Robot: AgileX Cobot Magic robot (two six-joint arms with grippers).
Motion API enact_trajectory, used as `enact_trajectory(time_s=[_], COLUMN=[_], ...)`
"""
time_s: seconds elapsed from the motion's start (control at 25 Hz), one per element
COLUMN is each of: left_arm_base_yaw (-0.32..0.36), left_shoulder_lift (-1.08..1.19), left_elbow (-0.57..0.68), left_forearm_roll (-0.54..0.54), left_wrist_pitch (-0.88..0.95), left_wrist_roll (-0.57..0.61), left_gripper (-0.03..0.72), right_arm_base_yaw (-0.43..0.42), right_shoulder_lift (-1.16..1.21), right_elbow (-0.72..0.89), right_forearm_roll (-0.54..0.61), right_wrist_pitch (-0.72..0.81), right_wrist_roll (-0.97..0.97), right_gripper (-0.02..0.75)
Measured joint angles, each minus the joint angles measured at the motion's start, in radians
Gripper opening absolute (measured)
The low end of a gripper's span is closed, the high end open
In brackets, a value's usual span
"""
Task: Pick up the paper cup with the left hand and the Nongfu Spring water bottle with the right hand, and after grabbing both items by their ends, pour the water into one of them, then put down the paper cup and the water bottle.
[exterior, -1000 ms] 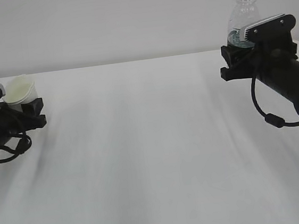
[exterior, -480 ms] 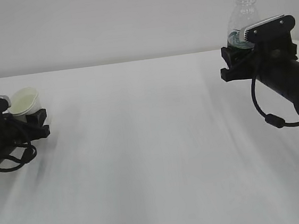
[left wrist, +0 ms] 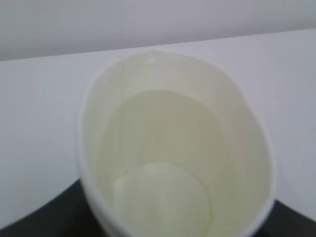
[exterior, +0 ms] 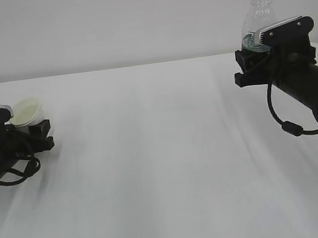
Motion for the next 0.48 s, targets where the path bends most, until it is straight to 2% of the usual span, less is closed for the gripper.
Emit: enact_trajectory(time_s=[0.48], left_arm_base_yaw=[0.0], left_shoulder_lift=[0.014], left_elbow=[0.0], left_forearm_roll=[0.0], left_wrist_pitch=[-0.005], left_wrist_roll=[0.0], left_gripper=[0.442], right_arm_base_yaw=[0.0], right_shoulder_lift=[0.0], right_elbow=[0.0], right_forearm_roll=[0.0], right_wrist_pitch=[0.002], right_wrist_roll=[0.0], right_gripper=[0.457])
